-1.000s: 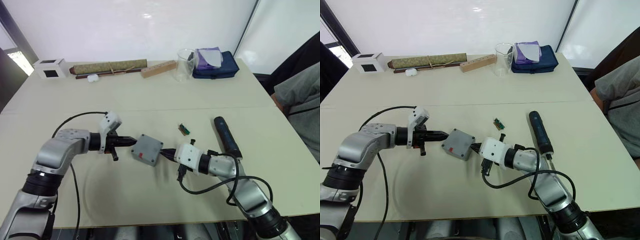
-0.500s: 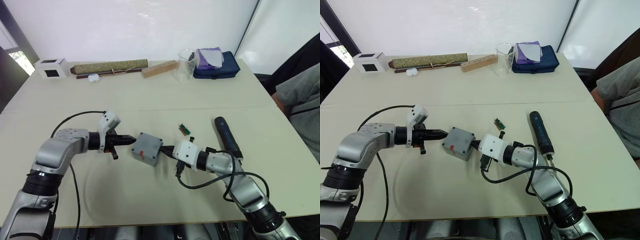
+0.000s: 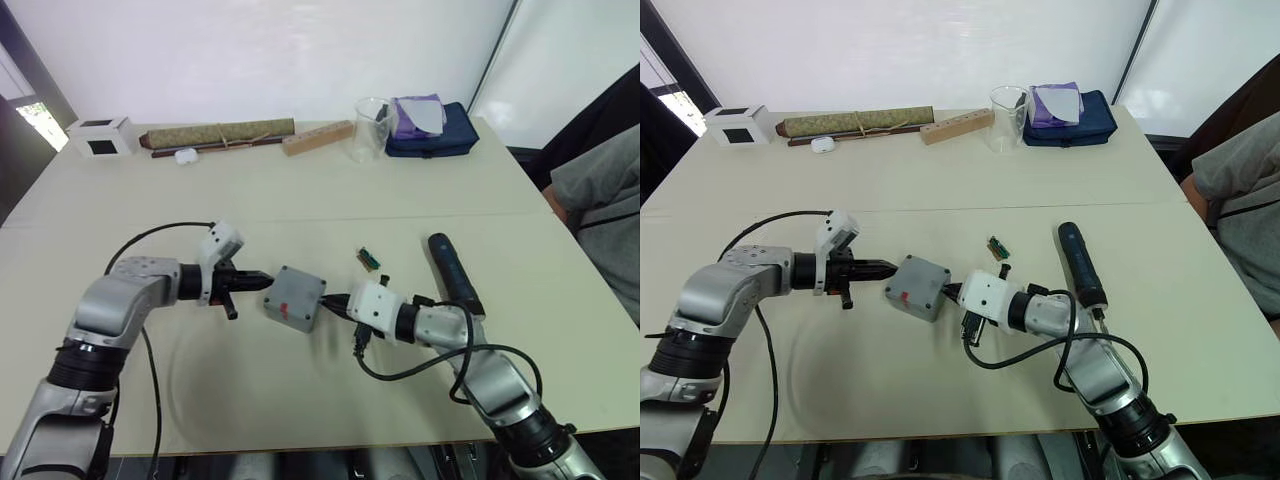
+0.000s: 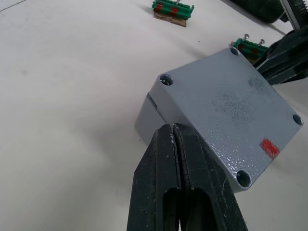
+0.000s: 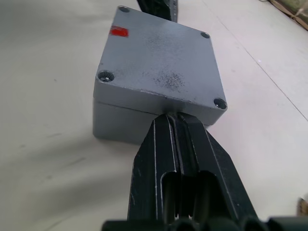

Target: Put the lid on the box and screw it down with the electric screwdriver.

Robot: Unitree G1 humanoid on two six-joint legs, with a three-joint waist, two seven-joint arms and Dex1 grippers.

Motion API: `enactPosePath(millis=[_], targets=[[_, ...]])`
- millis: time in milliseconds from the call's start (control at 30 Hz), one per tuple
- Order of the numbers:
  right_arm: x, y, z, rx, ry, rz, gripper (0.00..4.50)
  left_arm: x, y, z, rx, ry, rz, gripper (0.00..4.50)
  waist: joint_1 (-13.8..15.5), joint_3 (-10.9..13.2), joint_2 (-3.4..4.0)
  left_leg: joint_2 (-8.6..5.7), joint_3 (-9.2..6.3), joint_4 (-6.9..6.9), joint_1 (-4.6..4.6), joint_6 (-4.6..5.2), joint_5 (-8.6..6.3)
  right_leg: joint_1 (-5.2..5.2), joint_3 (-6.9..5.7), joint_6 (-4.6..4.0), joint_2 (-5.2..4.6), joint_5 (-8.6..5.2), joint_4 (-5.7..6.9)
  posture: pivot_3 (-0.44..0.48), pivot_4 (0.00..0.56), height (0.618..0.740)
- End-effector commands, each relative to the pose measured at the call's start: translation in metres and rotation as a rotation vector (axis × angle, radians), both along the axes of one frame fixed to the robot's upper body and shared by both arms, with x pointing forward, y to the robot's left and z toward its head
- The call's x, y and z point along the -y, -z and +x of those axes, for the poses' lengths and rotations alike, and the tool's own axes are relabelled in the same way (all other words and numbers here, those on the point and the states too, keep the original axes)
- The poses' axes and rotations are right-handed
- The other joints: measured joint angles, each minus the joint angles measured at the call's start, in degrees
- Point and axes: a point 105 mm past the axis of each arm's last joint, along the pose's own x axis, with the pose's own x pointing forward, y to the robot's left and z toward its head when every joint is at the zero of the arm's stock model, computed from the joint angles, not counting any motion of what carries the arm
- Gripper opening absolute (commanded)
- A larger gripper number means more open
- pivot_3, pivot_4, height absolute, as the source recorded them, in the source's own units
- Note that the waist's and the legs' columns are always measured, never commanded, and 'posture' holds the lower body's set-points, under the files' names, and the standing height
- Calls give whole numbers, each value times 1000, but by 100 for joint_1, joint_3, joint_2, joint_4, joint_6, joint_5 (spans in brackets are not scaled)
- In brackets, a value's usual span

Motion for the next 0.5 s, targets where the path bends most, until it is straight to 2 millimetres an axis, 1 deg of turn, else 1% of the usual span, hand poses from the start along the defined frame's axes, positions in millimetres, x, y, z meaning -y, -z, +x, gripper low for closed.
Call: enactPosePath(millis=[33, 500], targets=[[-12, -13, -9, 42, -53, 44, 45, 11, -6, -6, 21, 68, -14, 0, -1, 0, 0, 0, 0, 0, 0, 0, 0, 0, 0, 0, 0, 0, 0, 0, 150, 740], [-9, -13, -6, 48, -42, 35, 45, 5, -9, -1, 33, 47, -3, 0, -3, 0, 0, 0, 0, 0, 0, 0, 0, 0, 0, 1, 0, 0, 0, 0, 150, 740]])
